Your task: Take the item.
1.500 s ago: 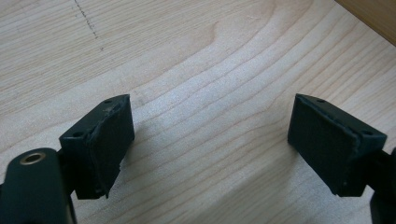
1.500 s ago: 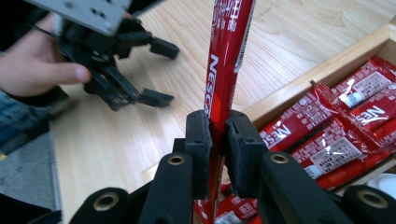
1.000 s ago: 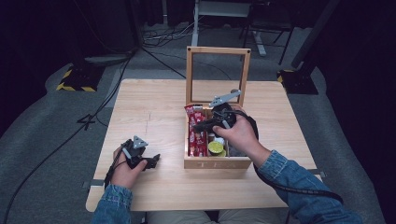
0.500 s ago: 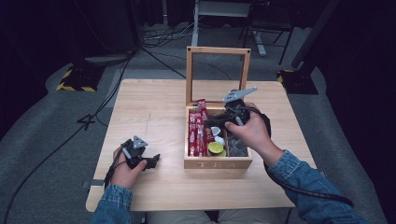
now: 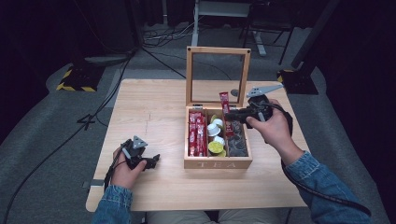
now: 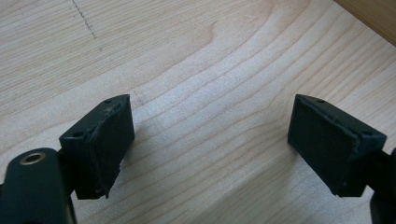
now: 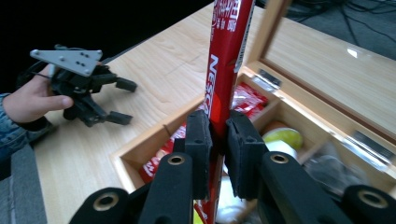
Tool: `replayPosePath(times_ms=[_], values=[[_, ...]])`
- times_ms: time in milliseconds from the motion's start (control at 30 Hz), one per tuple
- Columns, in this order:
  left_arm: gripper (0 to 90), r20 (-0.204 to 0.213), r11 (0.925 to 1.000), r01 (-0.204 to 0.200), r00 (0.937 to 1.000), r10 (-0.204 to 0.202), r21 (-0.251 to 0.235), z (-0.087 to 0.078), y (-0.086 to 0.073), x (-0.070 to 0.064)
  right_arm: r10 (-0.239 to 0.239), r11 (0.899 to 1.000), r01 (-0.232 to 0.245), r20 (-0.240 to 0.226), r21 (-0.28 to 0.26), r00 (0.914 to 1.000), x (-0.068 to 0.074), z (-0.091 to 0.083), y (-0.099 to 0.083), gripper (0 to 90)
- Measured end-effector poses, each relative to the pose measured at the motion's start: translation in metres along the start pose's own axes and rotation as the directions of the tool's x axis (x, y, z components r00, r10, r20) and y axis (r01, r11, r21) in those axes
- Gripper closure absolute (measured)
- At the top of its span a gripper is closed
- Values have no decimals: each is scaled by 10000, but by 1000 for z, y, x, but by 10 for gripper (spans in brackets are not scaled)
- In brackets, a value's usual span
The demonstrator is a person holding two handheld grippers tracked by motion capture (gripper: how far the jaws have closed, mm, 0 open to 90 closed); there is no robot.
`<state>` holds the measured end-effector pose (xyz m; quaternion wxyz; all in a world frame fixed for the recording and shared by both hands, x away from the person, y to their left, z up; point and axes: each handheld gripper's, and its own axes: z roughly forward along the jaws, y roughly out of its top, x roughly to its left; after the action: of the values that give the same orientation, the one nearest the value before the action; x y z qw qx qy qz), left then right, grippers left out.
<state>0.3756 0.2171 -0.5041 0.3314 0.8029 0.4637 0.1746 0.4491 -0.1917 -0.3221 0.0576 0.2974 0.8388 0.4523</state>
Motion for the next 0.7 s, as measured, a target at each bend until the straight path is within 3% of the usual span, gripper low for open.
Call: replayPosePath(times_ms=[400, 700], values=[[148, -13, 10000, -5, 10000, 5, 13, 1, 1, 0, 566, 9983, -546, 1008, -219, 9933, -29, -36, -18, 800], [148, -14, 10000, -5, 10000, 5, 12, 1, 1, 0, 1115, 9937, -1086, 1676, -264, 9795, -51, -56, -38, 800]])
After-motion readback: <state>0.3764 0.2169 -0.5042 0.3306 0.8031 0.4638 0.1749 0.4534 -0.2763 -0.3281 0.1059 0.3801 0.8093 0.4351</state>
